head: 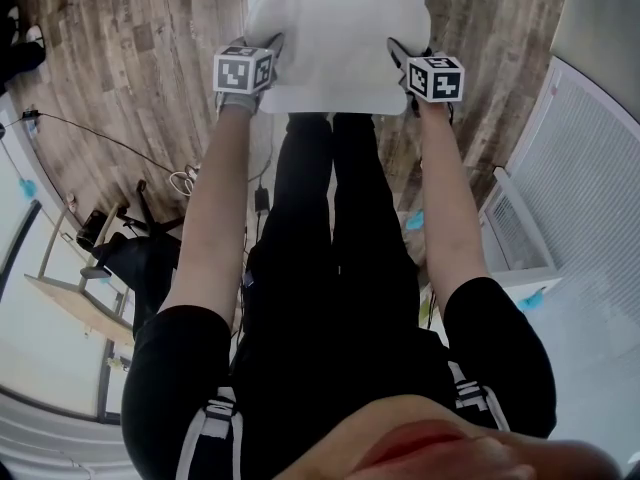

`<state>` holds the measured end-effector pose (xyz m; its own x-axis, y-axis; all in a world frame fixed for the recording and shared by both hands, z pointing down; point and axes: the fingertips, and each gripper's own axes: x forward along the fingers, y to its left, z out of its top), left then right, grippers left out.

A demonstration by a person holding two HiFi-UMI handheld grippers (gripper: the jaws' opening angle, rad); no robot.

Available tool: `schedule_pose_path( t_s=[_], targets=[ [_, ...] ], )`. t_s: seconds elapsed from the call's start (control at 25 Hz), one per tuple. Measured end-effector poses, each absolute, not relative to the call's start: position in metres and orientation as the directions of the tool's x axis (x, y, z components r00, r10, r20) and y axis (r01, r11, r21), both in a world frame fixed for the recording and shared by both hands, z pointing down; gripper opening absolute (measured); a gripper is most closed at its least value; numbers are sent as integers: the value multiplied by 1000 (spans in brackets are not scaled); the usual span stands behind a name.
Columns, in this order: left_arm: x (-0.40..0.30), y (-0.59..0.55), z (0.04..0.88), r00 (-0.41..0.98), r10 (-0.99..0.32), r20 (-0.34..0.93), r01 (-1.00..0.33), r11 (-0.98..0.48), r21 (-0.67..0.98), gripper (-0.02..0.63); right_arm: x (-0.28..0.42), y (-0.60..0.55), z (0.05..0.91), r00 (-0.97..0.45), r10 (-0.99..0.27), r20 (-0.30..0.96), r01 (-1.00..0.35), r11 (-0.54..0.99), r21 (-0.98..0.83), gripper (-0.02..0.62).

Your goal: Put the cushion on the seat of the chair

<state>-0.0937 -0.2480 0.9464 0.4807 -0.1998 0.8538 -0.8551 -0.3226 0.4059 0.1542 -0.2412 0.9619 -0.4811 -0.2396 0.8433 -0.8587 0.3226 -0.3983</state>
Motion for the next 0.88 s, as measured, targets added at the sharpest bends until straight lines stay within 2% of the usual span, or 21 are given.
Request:
schedule_pose_path(
  t_s=[0.32,0.88],
  targets=[
    [-98,-255,958,432,-214,876,-880,-313,357,126,168,-246,974,-415,-260,872,-889,319,-328,217],
    [-119,-264,976,281,-247,927,-924,-331,192,280,175,-262,982,-303,-267,915,-915,351,-201,280]
  ],
)
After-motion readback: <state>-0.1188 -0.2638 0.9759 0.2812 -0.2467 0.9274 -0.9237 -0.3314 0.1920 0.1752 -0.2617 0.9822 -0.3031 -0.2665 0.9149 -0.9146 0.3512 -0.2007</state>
